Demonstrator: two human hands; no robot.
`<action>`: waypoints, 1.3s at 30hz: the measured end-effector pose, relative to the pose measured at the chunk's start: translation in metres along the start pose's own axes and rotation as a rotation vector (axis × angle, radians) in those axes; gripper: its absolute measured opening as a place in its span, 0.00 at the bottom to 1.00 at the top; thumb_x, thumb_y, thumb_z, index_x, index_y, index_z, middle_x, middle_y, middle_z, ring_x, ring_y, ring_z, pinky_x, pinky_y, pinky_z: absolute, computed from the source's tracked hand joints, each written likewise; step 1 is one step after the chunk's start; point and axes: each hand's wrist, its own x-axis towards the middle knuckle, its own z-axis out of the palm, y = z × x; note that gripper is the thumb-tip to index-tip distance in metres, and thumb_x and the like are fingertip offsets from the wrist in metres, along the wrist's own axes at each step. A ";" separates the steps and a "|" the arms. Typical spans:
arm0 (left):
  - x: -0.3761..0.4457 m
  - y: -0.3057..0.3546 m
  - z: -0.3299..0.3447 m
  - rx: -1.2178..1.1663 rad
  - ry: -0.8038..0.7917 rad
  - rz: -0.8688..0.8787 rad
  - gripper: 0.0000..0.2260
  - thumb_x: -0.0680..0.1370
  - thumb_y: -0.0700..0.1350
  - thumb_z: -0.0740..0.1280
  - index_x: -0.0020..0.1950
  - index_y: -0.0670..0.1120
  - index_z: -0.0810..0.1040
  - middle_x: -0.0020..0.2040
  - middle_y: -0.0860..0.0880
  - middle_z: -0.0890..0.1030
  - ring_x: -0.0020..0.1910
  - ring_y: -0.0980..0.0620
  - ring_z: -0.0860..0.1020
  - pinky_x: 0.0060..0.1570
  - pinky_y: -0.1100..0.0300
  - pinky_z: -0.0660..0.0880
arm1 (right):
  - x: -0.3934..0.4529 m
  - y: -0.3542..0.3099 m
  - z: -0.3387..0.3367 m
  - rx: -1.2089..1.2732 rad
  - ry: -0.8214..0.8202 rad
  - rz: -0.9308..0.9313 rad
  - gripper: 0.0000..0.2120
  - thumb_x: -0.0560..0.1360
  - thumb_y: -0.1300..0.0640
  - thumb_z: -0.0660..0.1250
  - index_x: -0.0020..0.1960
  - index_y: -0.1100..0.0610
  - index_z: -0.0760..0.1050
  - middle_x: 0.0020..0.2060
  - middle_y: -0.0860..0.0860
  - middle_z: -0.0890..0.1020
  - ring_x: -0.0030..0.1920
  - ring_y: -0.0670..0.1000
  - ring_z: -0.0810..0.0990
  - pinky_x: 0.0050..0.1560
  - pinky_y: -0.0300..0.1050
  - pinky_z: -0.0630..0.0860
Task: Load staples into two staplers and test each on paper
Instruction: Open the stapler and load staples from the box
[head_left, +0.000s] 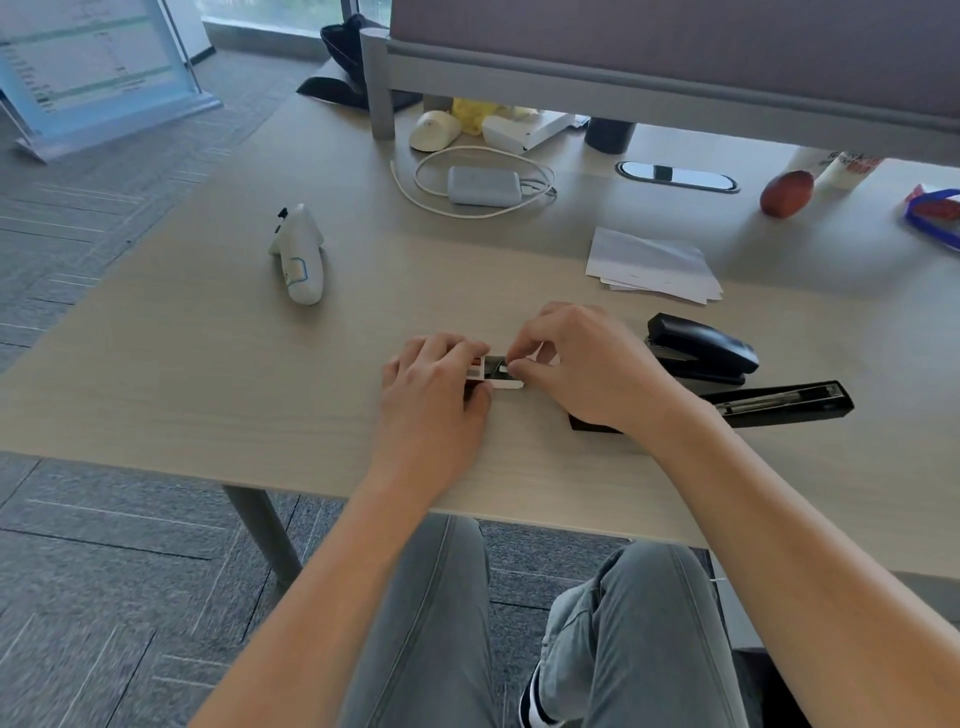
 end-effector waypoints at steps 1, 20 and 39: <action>0.000 0.000 0.000 -0.001 0.001 0.002 0.15 0.77 0.46 0.68 0.64 0.51 0.79 0.62 0.52 0.79 0.64 0.49 0.71 0.63 0.52 0.63 | 0.001 -0.002 -0.002 -0.037 -0.017 0.001 0.04 0.77 0.49 0.71 0.47 0.45 0.85 0.45 0.43 0.80 0.47 0.48 0.81 0.49 0.52 0.80; -0.002 -0.001 0.001 -0.003 0.021 0.013 0.13 0.78 0.47 0.67 0.62 0.51 0.80 0.60 0.54 0.79 0.64 0.50 0.71 0.62 0.56 0.61 | 0.000 -0.011 0.001 -0.052 0.102 0.069 0.06 0.74 0.48 0.72 0.46 0.45 0.87 0.42 0.46 0.85 0.45 0.52 0.82 0.44 0.51 0.80; 0.001 0.002 0.000 -0.068 -0.014 0.023 0.17 0.77 0.40 0.66 0.66 0.47 0.78 0.61 0.50 0.80 0.63 0.47 0.74 0.57 0.51 0.72 | -0.026 -0.007 -0.002 0.229 0.361 0.116 0.06 0.75 0.54 0.75 0.52 0.51 0.86 0.41 0.41 0.86 0.44 0.39 0.83 0.53 0.40 0.79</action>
